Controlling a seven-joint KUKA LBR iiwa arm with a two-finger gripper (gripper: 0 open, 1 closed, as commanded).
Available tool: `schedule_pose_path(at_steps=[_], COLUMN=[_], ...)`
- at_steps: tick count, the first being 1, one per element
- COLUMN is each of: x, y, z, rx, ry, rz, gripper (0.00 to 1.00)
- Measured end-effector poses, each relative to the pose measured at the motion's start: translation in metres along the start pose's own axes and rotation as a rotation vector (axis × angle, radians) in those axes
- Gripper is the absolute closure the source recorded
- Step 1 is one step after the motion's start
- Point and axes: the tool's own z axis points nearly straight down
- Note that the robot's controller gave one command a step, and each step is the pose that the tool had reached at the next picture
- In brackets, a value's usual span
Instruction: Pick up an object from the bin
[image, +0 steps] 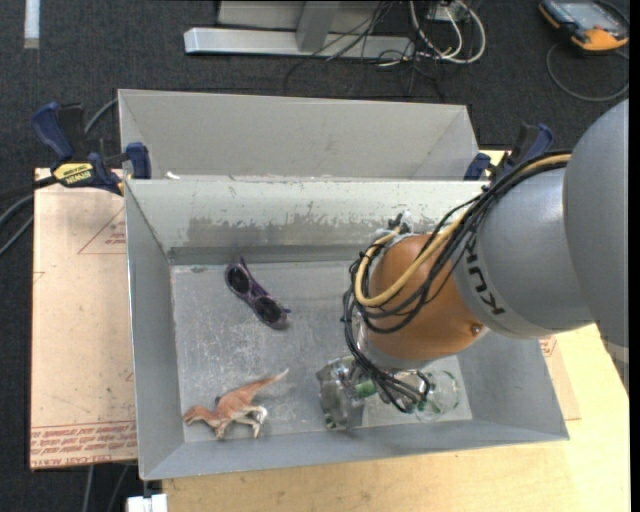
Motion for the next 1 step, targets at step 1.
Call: schedule_pose_path(at_steps=[1], x=[-0.0188], y=[-0.0056], z=[-0.0910], rx=[-0.001], ry=[0.001], rz=[-0.058], gripper=[1.00])
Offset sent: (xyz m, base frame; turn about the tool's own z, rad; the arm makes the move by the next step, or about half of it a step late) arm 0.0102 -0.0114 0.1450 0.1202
